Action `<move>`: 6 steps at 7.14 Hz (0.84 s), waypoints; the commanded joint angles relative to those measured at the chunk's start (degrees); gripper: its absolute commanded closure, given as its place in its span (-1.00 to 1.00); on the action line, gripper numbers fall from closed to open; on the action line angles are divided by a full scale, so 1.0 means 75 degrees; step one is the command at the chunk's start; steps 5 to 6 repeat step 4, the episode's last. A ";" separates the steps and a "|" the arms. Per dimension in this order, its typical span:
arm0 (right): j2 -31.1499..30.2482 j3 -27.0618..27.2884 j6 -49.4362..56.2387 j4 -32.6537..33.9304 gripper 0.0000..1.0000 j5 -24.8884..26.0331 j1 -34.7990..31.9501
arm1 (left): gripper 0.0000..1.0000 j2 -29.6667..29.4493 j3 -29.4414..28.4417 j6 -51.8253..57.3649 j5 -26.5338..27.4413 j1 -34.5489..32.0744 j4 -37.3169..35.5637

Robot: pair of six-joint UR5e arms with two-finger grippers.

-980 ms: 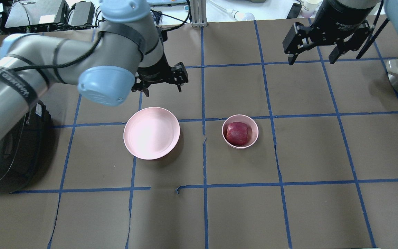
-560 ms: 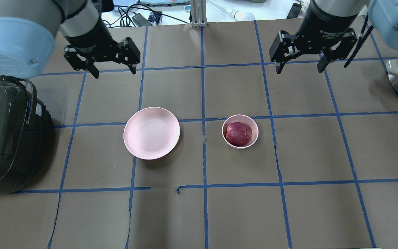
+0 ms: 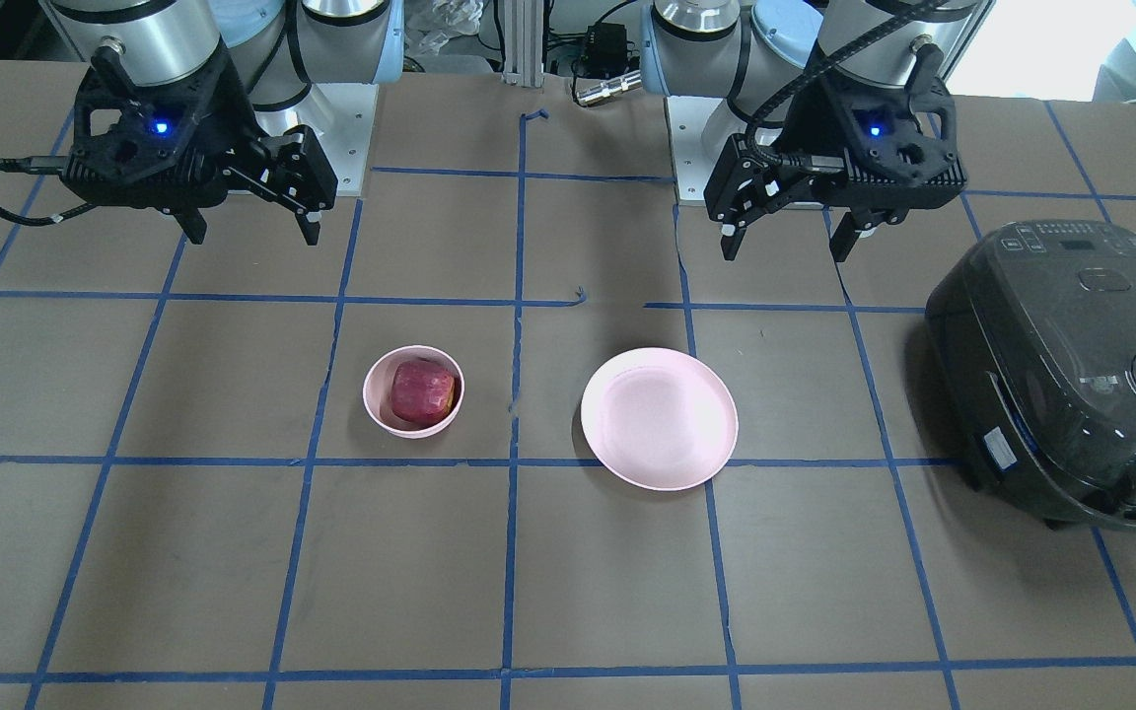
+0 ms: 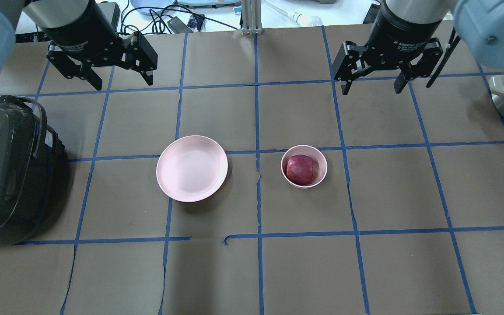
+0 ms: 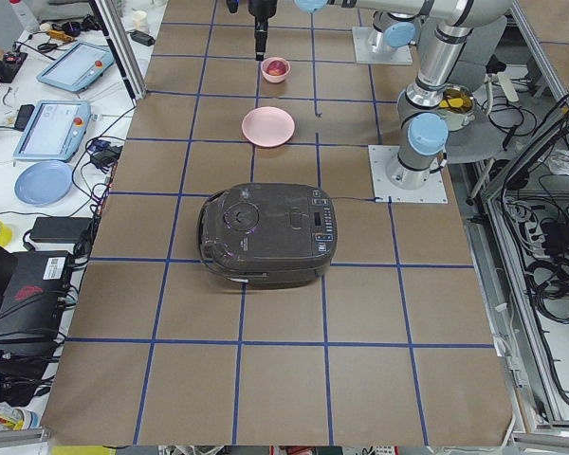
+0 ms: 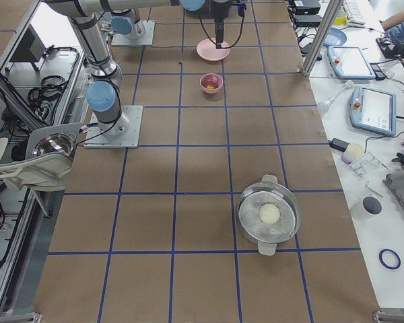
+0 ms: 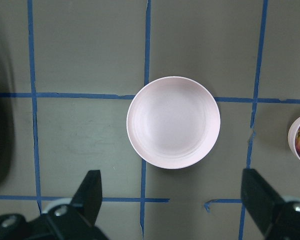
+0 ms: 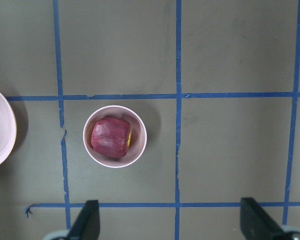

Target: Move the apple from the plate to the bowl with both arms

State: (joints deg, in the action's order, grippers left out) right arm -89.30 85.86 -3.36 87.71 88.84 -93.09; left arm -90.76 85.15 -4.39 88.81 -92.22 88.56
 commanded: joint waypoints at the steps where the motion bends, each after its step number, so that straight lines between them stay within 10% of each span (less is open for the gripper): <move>1: 0.0000 -0.0010 -0.0010 0.0035 -1.00 0.0014 0.0083 | -1.00 -0.0097 0.0049 0.0011 0.0017 0.0049 0.0027; 6: 0.0012 0.0036 0.0026 0.0176 -1.00 0.0363 0.0107 | -1.00 0.0043 -0.0033 0.0058 0.0018 0.0038 0.0426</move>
